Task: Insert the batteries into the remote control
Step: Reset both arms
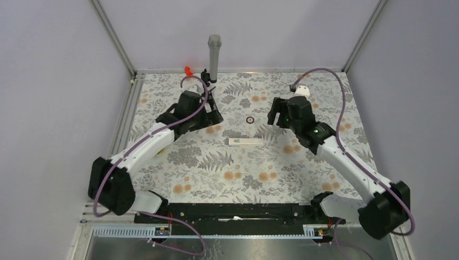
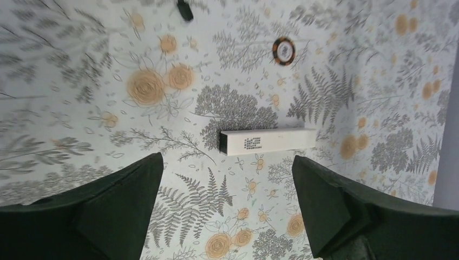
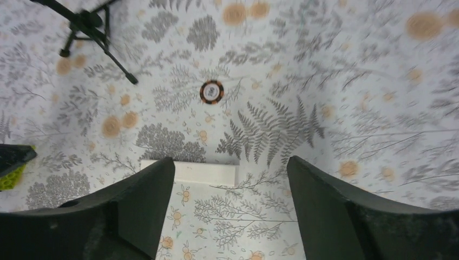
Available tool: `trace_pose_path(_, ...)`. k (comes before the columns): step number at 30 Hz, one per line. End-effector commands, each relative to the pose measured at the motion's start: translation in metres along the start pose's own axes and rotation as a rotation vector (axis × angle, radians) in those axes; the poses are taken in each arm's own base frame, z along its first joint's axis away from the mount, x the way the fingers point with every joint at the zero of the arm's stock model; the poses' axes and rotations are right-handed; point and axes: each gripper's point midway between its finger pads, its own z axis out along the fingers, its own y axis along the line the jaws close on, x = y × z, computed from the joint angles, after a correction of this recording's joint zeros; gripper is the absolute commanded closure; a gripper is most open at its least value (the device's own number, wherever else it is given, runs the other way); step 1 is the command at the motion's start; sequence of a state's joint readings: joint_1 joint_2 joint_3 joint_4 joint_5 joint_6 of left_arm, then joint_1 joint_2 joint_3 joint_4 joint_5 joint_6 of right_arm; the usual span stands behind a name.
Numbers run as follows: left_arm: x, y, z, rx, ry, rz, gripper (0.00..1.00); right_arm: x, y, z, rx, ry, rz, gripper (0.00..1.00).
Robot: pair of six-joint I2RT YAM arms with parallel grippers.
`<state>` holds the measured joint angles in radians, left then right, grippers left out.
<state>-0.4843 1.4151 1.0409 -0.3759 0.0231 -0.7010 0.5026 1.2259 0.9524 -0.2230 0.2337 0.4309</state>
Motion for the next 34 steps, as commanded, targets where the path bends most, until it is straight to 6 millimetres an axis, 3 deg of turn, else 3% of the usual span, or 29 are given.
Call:
trace_pose_path(1, -0.058, -0.008, -0.066, -0.046, -0.202, 0.111, 0.01, -0.067, -0.015, -0.059, 0.063, -0.219, -0.042, 0.11)
trace_pose_path(3, -0.070, -0.012, -0.096, -0.036, -0.261, 0.137, 0.01, -0.088, -0.023, -0.086, 0.085, -0.307, -0.035, 0.01)
trace_pose_path(9, -0.091, -0.009, -0.186, -0.014, -0.465, 0.173, 0.01, -0.135, -0.058, -0.172, 0.177, -0.576, 0.010, 0.00)
trace_pose_path(13, -0.092, 0.000, -0.236, 0.012, -0.588, 0.166, 0.01, -0.149, -0.083, -0.221, 0.231, -0.723, 0.049, 0.00)
trace_pose_path(18, -0.088, 0.021, -0.290, -0.001, -0.725, 0.148, 0.01, -0.153, -0.103, -0.260, 0.269, -0.825, 0.080, 0.01)
trace_pose_path(23, -0.083, 0.037, -0.305, -0.033, -0.771, 0.132, 0.01, -0.150, -0.107, -0.271, 0.265, -0.853, 0.063, 0.00)
trace_pose_path(34, -0.082, 0.040, -0.308, -0.041, -0.778, 0.117, 0.01, -0.150, -0.105, -0.272, 0.243, -0.867, 0.065, 0.00)
